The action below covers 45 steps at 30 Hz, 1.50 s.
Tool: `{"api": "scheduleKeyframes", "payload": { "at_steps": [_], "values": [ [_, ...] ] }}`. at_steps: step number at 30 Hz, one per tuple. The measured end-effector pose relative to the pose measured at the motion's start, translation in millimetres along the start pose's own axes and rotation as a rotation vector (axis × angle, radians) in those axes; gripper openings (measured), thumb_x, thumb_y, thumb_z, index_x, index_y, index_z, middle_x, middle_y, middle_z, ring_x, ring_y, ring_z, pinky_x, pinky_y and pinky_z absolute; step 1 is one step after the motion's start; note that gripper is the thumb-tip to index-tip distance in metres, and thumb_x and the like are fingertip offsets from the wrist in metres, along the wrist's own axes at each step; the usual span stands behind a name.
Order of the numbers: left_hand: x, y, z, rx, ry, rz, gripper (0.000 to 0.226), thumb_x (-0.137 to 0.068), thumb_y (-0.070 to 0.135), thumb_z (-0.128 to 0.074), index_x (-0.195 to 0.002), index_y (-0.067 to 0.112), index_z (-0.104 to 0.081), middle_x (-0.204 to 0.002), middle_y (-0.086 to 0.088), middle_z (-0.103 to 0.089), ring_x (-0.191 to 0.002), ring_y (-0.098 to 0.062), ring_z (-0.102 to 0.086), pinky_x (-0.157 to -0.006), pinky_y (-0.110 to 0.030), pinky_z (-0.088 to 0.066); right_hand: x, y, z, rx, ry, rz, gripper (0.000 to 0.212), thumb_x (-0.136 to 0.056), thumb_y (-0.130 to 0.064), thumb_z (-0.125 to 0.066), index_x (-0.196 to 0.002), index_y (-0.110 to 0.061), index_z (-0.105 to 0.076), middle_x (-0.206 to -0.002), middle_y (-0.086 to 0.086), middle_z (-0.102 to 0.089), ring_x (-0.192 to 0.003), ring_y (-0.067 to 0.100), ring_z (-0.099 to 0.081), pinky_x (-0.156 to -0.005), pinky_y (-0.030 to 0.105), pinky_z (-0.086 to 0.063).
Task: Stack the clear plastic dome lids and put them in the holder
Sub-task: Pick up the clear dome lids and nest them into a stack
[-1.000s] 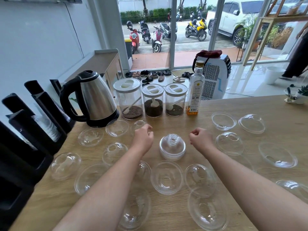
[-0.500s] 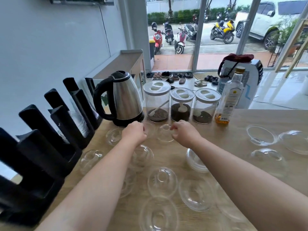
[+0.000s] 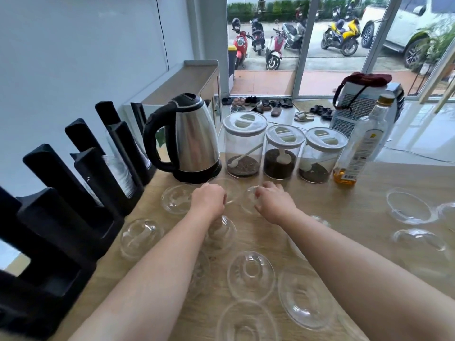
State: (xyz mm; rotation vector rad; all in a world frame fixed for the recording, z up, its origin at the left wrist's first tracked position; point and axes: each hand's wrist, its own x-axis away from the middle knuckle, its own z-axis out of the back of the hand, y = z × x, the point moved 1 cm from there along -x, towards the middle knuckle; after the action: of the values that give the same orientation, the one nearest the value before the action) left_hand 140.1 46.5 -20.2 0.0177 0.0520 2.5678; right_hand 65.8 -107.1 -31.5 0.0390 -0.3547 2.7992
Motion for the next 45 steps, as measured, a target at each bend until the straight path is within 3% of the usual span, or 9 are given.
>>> {"api": "scheduleKeyframes", "payload": {
  "at_steps": [5, 11, 16, 20, 22, 26, 29, 33, 45],
  "values": [
    [1.4, -4.2, 2.6, 0.083, 0.081, -0.005, 0.027, -0.091, 0.011, -0.046, -0.102, 0.019, -0.069, -0.111, -0.003, -0.061, -0.109, -0.024, -0.054, -0.083, -0.036, -0.047, 2.1, 3.6, 2.8, -0.070, 0.000, 0.001, 0.028, -0.087, -0.036, -0.056, -0.108, -0.018, -0.059, -0.139, 0.004, -0.043, -0.124, 0.029, -0.039, -0.099, 0.039, -0.040],
    [4.7, -1.5, 19.3, 0.246, 0.157, 0.044, 0.025, -0.090, 0.005, -0.044, -0.106, 0.012, -0.062, -0.108, -0.009, -0.061, -0.104, -0.030, -0.057, -0.082, -0.037, -0.048, 12.2, 13.1, 37.5, -0.114, 0.057, 0.025, 0.029, -0.086, -0.035, -0.057, -0.107, -0.015, -0.060, -0.148, 0.008, -0.037, -0.132, 0.029, -0.036, -0.105, 0.040, -0.036],
    [13.2, 11.8, 47.3, 0.635, 0.329, 0.131, 0.020, -0.091, 0.009, -0.047, -0.104, 0.006, -0.063, -0.104, -0.011, -0.066, -0.098, -0.028, -0.060, -0.085, -0.033, -0.048, 30.7, 27.7, 72.4, -0.124, 0.111, 0.020, 0.029, -0.087, -0.040, -0.057, -0.103, -0.016, -0.061, -0.153, 0.005, -0.030, -0.138, 0.028, -0.031, -0.109, 0.040, -0.030],
    [13.7, 23.5, 45.4, 1.041, 0.241, 0.311, 0.022, -0.093, 0.008, -0.044, -0.106, 0.005, -0.062, -0.088, -0.010, -0.067, -0.077, -0.023, -0.060, -0.080, -0.033, -0.051, 54.1, 45.8, 89.2, -0.140, 0.147, 0.023, 0.024, -0.085, -0.041, -0.059, -0.088, -0.017, -0.058, -0.151, 0.005, -0.034, -0.137, 0.026, -0.034, -0.108, 0.040, -0.031],
    [14.4, 31.4, 40.5, 1.229, 0.153, 0.392, 0.025, -0.094, 0.003, -0.041, -0.111, -0.002, -0.058, -0.070, -0.007, -0.057, -0.061, -0.018, -0.051, -0.068, -0.033, -0.049, 67.1, 55.3, 92.7, -0.142, 0.154, 0.027, 0.024, -0.084, -0.042, -0.060, -0.083, -0.018, -0.056, -0.147, 0.004, -0.040, -0.131, 0.024, -0.041, -0.105, 0.038, -0.035],
    [24.8, 49.2, 33.7, 1.469, 0.047, 0.476, 0.023, -0.096, -0.003, -0.038, -0.112, -0.002, -0.055, -0.066, -0.007, -0.048, -0.053, -0.015, -0.042, -0.050, -0.022, -0.044, 91.9, 72.8, 91.3, -0.130, 0.140, 0.003, 0.027, -0.081, -0.043, -0.064, -0.083, -0.017, -0.056, -0.143, 0.002, -0.045, -0.124, 0.022, -0.047, -0.102, 0.035, -0.038],
    [33.0, 57.1, 27.9, 1.536, 0.020, 0.472, 0.020, -0.095, -0.003, -0.038, -0.105, 0.004, -0.054, -0.069, -0.007, -0.050, -0.054, -0.014, -0.045, -0.043, -0.016, -0.046, 105.0, 81.6, 83.5, -0.130, 0.129, -0.013, 0.029, -0.079, -0.042, -0.067, -0.085, -0.015, -0.058, -0.141, 0.002, -0.048, -0.122, 0.021, -0.049, -0.101, 0.033, -0.038],
    [39.7, 65.7, 20.3, 1.541, 0.012, 0.458, 0.019, -0.097, 0.000, -0.038, -0.105, 0.004, -0.055, -0.070, -0.006, -0.051, -0.055, -0.013, -0.046, -0.056, -0.021, -0.047, 116.8, 89.5, 64.3, -0.169, 0.090, -0.042, 0.032, -0.076, -0.046, -0.069, -0.084, -0.017, -0.057, -0.129, -0.003, -0.054, -0.110, 0.017, -0.053, -0.090, 0.032, -0.043],
    [50.6, 69.4, 2.2, 1.495, 0.003, 0.445, 0.019, -0.097, 0.001, -0.039, -0.103, 0.005, -0.057, -0.072, -0.006, -0.053, -0.059, -0.013, -0.048, -0.060, -0.023, -0.048, 120.2, 94.7, 30.6, -0.163, 0.071, -0.056, 0.034, -0.082, -0.045, -0.063, -0.103, -0.020, -0.055, -0.138, -0.002, -0.047, -0.123, 0.018, -0.044, -0.098, 0.032, -0.040]
  ]
}}
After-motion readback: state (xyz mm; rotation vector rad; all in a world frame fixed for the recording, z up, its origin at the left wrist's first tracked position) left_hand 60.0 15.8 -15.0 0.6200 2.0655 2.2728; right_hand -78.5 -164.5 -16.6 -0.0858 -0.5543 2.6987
